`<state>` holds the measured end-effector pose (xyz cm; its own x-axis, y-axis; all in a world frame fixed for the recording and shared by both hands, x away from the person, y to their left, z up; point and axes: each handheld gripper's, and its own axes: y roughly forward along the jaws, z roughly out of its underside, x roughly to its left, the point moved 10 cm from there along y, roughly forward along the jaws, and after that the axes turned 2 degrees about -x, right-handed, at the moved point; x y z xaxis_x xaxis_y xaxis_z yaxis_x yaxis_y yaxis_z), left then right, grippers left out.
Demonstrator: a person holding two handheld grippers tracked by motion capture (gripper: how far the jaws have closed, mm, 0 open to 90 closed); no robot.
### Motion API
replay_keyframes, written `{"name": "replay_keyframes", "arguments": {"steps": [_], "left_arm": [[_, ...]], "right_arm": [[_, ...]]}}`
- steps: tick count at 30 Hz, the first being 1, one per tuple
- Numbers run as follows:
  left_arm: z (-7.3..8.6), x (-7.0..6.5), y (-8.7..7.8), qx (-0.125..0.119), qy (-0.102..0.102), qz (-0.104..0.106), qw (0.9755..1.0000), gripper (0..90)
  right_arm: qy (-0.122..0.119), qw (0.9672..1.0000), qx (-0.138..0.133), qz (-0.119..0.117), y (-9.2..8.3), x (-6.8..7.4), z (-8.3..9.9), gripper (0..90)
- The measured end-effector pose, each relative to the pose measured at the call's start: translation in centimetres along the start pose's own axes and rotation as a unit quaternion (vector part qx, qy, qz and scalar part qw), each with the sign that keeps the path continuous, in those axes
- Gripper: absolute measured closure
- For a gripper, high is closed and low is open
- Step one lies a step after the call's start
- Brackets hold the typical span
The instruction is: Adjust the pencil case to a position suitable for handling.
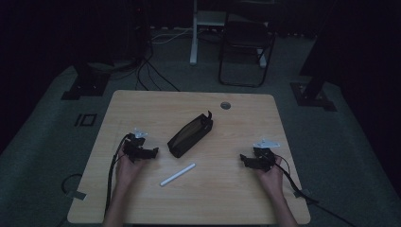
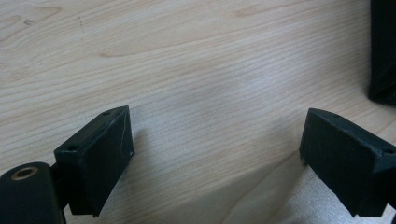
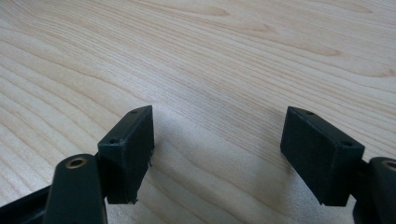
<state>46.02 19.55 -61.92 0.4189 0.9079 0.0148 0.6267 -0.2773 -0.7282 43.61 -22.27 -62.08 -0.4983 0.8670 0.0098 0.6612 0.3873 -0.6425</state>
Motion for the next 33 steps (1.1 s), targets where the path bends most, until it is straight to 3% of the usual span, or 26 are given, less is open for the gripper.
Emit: {"name": "replay_keyframes", "arguments": {"steps": [3,7,12,17,21,27,33], "left_arm": [[0.0,0.0,0.0,0.002,-0.005,-0.005,1.0,10.1],[-0.2,-0.4,-0.3,0.0,-0.005,-0.005,1.0,22.0],[-0.3,-0.5,-0.2,-0.003,-0.017,-0.016,0.9997,22.8],[-0.3,-0.5,-0.3,0.001,-0.017,-0.016,0.9997,24.7],[-0.2,-0.6,-0.6,0.008,-0.02,-0.019,0.9996,31.6],[-0.1,-0.5,-0.9,0.017,-0.029,-0.026,0.9991,32.2],[-1.2,-0.4,-2.2,-0.017,-0.036,-0.042,0.9983,32.5]], "right_arm": [[-0.001,1.0,0.0,0.0,0.0,0.0,0.0,26.1],[-0.001,1.0,0.0,-0.001,0.0,0.0,0.0,26.0],[0.007,0.9999,0.006,0.008,0.1,-0.3,0.1,18.5],[0.007,0.9999,0.006,0.008,0.1,-0.3,0.1,18.5],[0.006,0.9999,0.006,0.006,0.1,-0.3,0.1,18.5],[0.005,1.0,0.006,0.006,0.1,-0.2,0.1,18.5],[0.005,1.0,0.006,0.006,0.1,-0.2,0.1,18.5]]}}
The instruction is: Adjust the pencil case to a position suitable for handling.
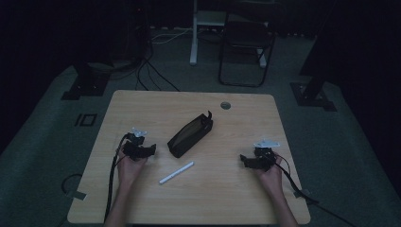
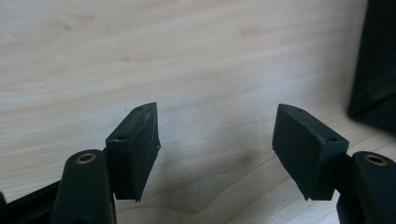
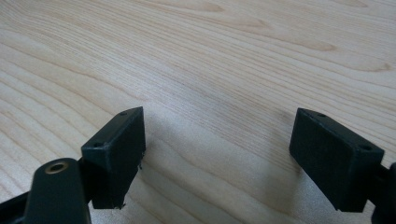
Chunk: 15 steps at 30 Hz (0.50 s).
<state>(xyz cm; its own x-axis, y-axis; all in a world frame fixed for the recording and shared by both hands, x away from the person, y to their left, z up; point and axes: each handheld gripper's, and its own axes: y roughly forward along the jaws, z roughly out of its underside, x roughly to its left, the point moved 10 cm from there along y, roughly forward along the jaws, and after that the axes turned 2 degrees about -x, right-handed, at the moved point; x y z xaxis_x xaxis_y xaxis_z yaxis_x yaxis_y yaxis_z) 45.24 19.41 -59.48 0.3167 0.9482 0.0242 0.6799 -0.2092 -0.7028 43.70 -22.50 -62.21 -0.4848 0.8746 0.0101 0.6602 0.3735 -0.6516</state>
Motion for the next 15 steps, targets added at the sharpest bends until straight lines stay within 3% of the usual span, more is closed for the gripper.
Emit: {"name": "replay_keyframes", "arguments": {"steps": [1,2,7,13,15], "left_arm": [[0.0,0.0,0.0,0.0,0.0,0.0,1.0,33.1],[-0.5,-0.1,-0.6,-0.017,-0.003,-0.001,0.9999,33.2],[-1.8,-0.4,-2.1,-0.053,-0.014,0.002,0.9985,34.0],[-2.9,-1.3,-3.4,-0.069,-0.016,0.019,0.9973,34.1],[-3.8,-2.2,-4.3,-0.081,-0.008,0.028,0.9963,35.3]], "right_arm": [[0.0,1.0,0.0,0.0,0.0,0.0,0.0,18.5],[0.0,1.0,0.0,0.0,0.0,0.0,0.0,18.6],[0.0,1.0,0.0,0.0,0.0,0.0,0.0,18.5],[0.0,1.0,0.0,0.0,0.0,0.0,0.0,18.5],[0.0,1.0,0.0,0.0,0.0,0.0,0.0,18.5]]}}
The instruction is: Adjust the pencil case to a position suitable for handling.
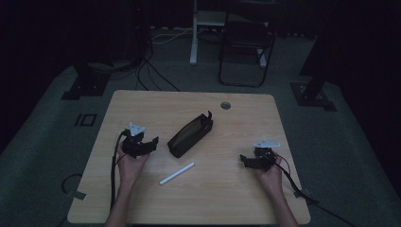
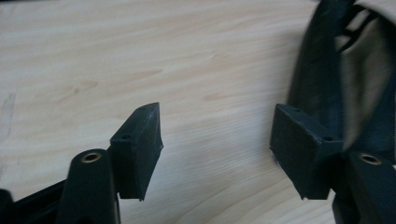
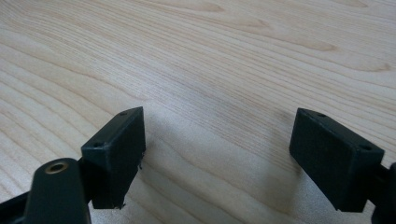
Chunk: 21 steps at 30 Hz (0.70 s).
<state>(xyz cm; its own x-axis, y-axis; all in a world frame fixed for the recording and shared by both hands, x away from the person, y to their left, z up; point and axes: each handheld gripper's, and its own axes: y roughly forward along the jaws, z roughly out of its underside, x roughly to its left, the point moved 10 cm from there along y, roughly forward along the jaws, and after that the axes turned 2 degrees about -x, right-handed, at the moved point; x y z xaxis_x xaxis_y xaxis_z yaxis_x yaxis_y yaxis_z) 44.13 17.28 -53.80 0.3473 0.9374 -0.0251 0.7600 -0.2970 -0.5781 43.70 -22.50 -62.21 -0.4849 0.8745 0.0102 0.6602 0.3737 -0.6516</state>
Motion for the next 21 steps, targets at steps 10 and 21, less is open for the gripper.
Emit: {"name": "replay_keyframes", "arguments": {"steps": [10,21], "left_arm": [[-1.9,-2.8,-1.4,-0.026,0.024,0.038,0.9986,39.1],[-2.6,-5.3,-0.9,-0.014,0.058,0.07,0.9958,40.8]], "right_arm": [[0.001,1.0,0.0,0.0,0.0,0.0,0.0,18.5],[0.001,1.0,0.0,0.0,0.0,0.0,0.0,18.5]]}}
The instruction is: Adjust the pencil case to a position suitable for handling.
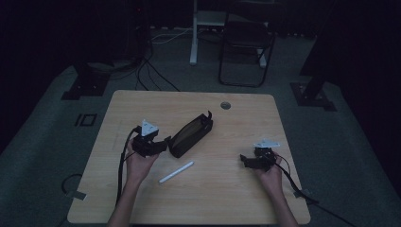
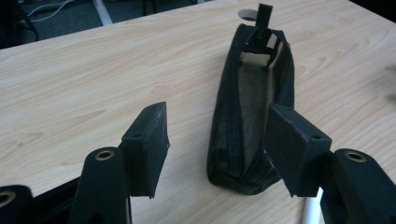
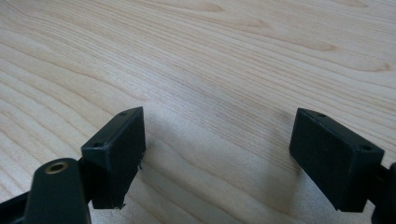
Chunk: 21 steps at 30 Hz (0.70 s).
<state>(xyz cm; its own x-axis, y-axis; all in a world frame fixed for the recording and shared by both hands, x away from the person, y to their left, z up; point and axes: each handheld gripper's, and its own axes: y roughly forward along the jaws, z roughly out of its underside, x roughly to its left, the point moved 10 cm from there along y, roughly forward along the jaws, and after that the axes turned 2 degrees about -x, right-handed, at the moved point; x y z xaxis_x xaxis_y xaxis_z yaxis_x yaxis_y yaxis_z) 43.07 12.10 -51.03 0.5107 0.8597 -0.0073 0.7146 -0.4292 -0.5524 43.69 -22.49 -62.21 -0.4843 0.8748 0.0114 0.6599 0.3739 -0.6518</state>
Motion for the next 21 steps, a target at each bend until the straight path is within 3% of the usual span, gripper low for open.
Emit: {"name": "replay_keyframes", "arguments": {"steps": [9,13,21], "left_arm": [[-0.6,-2.8,1.9,0.012,0.023,0.04,0.9989,43.8],[-0.5,-4.0,3.2,0.023,0.038,0.047,0.9979,45.0],[-0.7,-5.3,5.1,0.033,0.049,0.055,0.9967,48.0]], "right_arm": [[0.0,1.0,0.0,0.0,0.0,0.0,0.0,18.6],[0.0,1.0,0.0,0.0,0.0,0.0,0.0,18.5],[0.0,1.0,0.0,0.0,0.0,0.0,0.0,18.5]]}}
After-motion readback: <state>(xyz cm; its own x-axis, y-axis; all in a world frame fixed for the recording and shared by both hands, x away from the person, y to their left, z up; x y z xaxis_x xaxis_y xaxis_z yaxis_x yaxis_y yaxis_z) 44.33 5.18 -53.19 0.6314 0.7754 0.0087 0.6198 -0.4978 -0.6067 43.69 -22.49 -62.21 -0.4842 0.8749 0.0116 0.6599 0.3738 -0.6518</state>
